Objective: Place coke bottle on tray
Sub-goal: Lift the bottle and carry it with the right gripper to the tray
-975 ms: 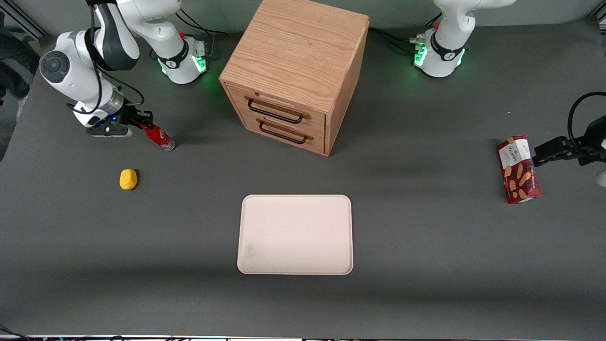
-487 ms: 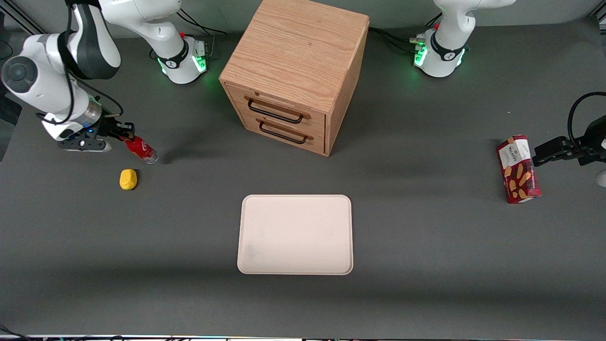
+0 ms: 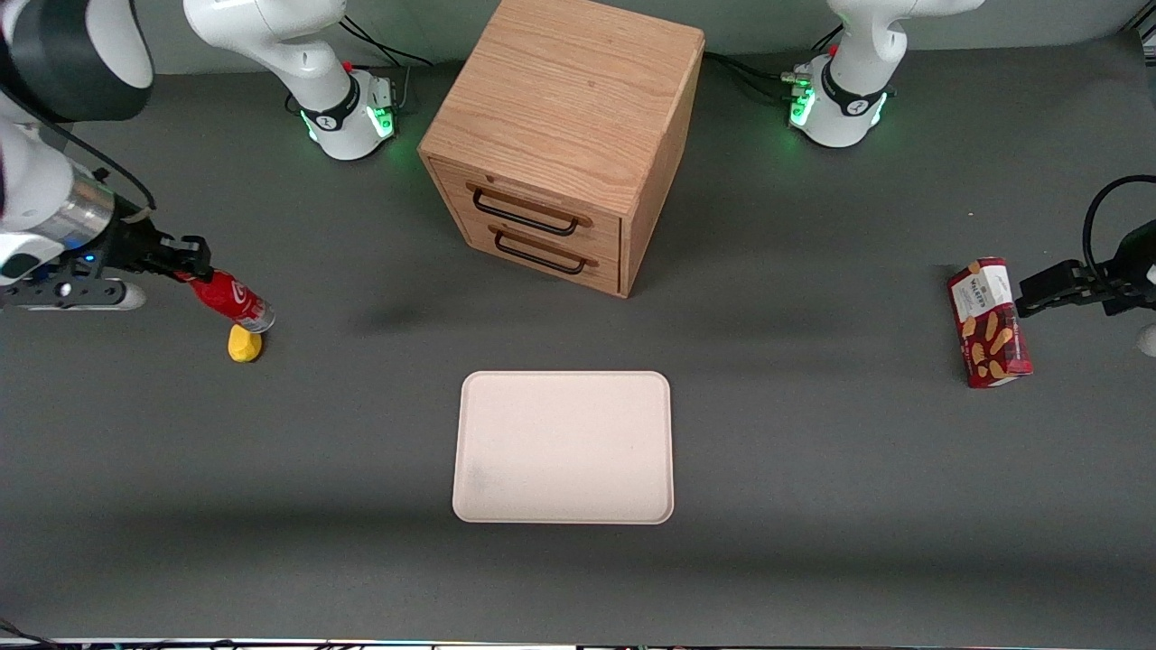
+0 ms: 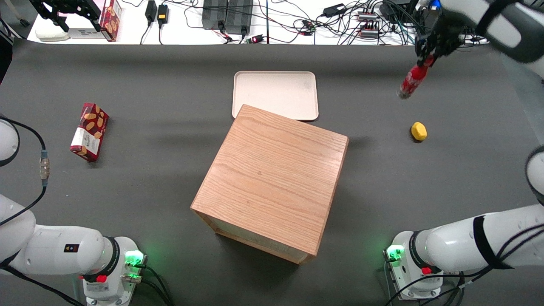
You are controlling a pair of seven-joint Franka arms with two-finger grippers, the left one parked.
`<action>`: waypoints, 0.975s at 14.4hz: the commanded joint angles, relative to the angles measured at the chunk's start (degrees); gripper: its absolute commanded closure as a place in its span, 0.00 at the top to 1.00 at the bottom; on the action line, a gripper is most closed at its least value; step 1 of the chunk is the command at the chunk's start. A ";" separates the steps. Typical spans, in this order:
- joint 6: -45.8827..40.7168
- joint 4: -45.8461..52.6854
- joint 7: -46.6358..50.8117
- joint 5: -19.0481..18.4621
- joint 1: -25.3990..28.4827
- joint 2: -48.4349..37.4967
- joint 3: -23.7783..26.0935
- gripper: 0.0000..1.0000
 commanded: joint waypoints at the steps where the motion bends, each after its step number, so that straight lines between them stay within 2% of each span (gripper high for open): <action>1: -9.78 20.42 -1.14 1.35 0.04 11.02 1.92 0.00; 3: -13.48 29.31 -0.70 1.18 0.13 15.50 4.20 0.00; 8: -13.23 44.45 -0.09 0.56 0.13 26.23 12.37 0.00; 12: -5.52 46.05 3.70 0.04 0.21 30.89 17.92 0.00; 14: -0.77 45.97 3.70 -2.84 0.30 33.88 21.86 0.00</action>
